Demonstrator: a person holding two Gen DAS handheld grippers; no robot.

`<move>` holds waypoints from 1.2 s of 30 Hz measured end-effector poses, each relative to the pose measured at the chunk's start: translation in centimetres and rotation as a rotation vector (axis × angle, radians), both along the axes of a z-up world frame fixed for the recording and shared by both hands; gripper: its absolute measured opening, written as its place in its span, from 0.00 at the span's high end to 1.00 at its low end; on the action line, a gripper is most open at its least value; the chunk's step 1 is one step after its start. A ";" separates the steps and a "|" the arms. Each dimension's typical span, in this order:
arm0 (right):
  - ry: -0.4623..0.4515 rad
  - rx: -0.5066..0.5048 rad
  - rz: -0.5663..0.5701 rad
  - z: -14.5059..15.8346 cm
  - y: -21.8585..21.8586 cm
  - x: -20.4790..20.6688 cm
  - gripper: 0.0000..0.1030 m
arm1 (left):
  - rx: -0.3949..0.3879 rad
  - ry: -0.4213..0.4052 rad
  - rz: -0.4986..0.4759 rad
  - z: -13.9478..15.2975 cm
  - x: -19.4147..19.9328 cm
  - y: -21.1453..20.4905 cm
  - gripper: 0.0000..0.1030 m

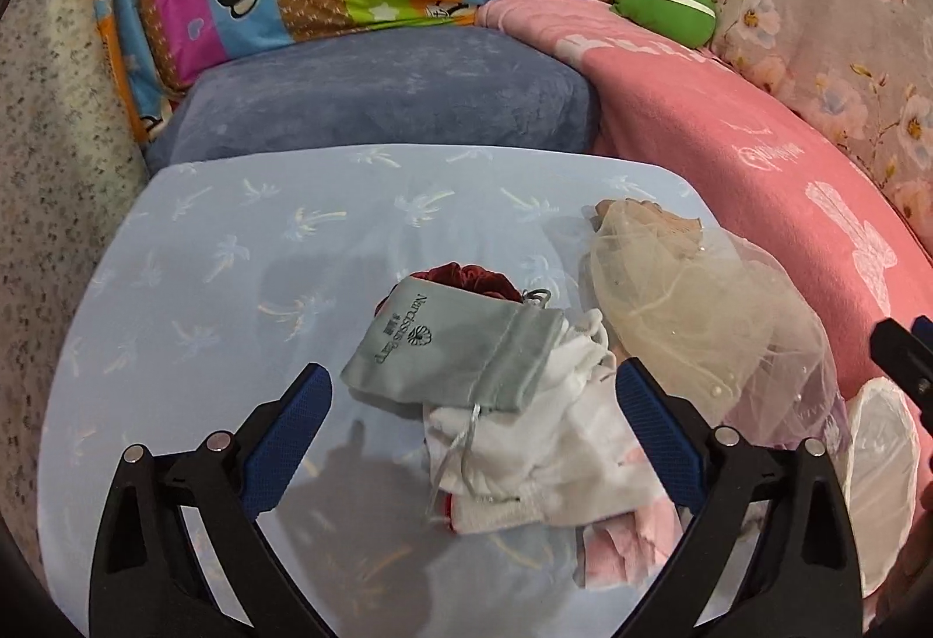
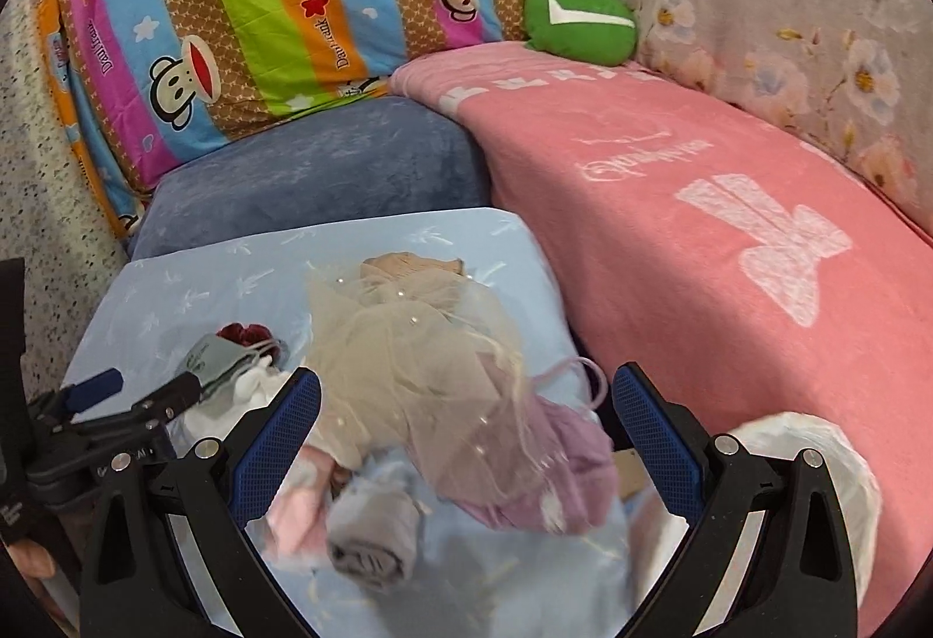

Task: Collect trash
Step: 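Grasp the grey pouch with the left gripper while the right gripper grasps the beige tulle bag, then carry both held items over the white bin and open both grippers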

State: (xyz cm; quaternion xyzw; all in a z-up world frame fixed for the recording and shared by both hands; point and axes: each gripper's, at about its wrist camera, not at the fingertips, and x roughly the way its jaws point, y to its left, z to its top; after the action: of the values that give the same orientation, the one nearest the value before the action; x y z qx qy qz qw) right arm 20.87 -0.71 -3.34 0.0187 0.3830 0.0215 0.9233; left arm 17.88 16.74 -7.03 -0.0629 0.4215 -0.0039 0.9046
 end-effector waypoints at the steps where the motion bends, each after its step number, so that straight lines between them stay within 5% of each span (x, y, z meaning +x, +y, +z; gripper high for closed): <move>1: 0.007 0.002 0.004 -0.4 0.4 0.7 0.08 | -0.012 0.007 -0.006 -0.3 0.4 0.1 0.13; 6: 0.070 -0.005 0.034 -3.0 2.2 3.6 0.24 | -0.053 0.058 -0.045 -1.7 1.5 0.3 0.39; 9: 0.118 0.002 0.075 -4.6 3.3 4.4 0.44 | -0.089 0.073 -0.066 -2.1 1.6 0.6 0.57; 11: 0.148 0.009 0.106 -5.3 4.0 4.6 0.71 | -0.107 0.077 -0.080 -2.0 1.8 0.9 0.76; 14: 0.153 0.025 0.140 -5.2 5.0 4.3 0.96 | -0.126 0.064 -0.082 -1.2 1.6 1.2 0.92; 24: -0.041 0.059 0.171 3.7 5.4 0.7 0.99 | -0.144 -0.067 -0.093 5.3 -0.1 1.3 0.96; 36: -0.247 0.094 0.076 14.5 -1.2 -5.9 0.99 | -0.156 -0.225 -0.246 12.9 -4.2 -4.4 0.96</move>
State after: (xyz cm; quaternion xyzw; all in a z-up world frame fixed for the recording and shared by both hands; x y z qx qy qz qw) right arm 14.94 -1.94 11.14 0.0446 0.2655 0.0764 0.9600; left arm 13.68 12.37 5.84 -0.0799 0.3208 -0.1543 0.9311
